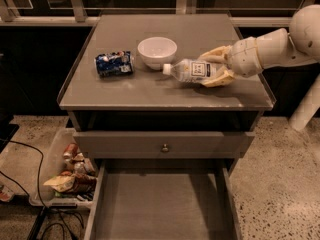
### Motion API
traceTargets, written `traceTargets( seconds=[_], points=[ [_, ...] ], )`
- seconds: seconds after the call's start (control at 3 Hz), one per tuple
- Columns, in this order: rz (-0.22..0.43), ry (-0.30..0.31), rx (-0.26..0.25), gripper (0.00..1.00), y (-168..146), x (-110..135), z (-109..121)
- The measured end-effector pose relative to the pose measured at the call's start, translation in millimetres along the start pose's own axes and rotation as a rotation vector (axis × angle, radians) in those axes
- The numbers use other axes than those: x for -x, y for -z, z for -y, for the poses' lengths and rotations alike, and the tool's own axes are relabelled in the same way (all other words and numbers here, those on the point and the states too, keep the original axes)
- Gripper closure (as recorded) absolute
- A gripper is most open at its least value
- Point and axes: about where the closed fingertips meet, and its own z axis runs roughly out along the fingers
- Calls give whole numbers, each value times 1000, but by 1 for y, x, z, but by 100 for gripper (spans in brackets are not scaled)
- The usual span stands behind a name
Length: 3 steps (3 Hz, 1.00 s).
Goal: Pick blue plastic bottle from middle drawer and place on counter
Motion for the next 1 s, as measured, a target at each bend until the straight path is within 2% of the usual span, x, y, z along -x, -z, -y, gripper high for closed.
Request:
traceTargets(
  seconds=[0.33, 1.0],
  points=[
    [-20, -13, -4, 88, 6, -8, -4],
    [-20, -13, -4, 42, 6, -8, -4]
  ],
)
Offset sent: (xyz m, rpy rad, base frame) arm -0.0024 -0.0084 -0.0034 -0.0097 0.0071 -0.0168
